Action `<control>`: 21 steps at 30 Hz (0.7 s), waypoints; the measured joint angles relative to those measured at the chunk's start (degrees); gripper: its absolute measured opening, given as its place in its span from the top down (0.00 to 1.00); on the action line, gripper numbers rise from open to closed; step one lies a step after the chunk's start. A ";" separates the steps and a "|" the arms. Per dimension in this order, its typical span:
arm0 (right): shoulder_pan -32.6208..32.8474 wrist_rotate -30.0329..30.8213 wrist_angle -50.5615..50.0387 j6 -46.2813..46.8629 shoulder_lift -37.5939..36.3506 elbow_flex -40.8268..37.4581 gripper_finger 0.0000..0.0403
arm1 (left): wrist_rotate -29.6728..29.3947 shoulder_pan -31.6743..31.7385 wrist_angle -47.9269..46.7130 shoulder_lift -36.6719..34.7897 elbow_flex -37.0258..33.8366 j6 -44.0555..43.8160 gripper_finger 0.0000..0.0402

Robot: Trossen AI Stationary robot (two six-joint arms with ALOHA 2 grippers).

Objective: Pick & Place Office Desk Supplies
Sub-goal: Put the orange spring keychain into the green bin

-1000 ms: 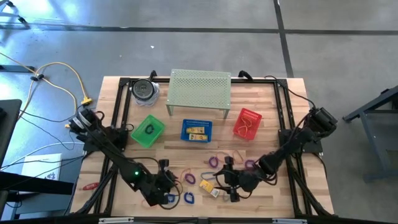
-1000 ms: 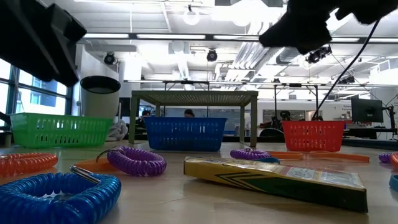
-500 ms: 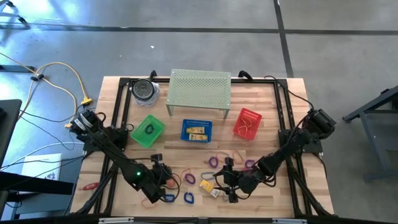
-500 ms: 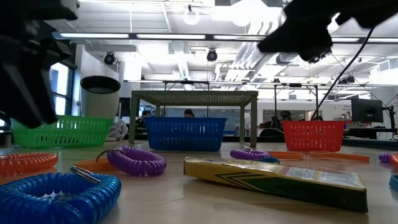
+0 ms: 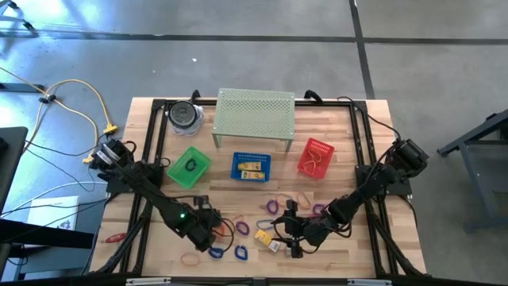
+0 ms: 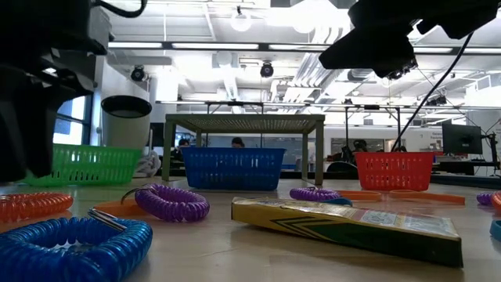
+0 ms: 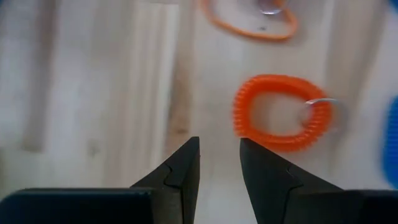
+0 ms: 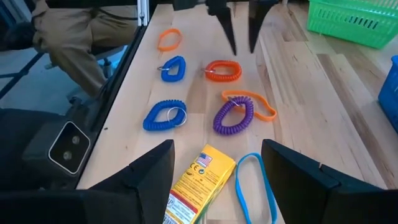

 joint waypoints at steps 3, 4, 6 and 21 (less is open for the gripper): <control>0.00 0.00 0.02 0.00 0.00 0.00 0.43 | 1.88 0.35 3.01 0.00 0.00 0.74 0.73; 0.00 0.00 0.00 0.00 0.00 0.00 0.43 | 1.94 0.37 3.94 0.00 0.00 1.35 0.73; 0.00 0.00 0.02 0.00 0.00 0.00 0.43 | 1.88 0.37 4.96 0.00 0.00 1.98 0.73; 0.00 -0.19 0.07 0.26 -0.07 0.00 0.43 | 0.20 1.57 4.93 2.63 0.00 0.05 0.73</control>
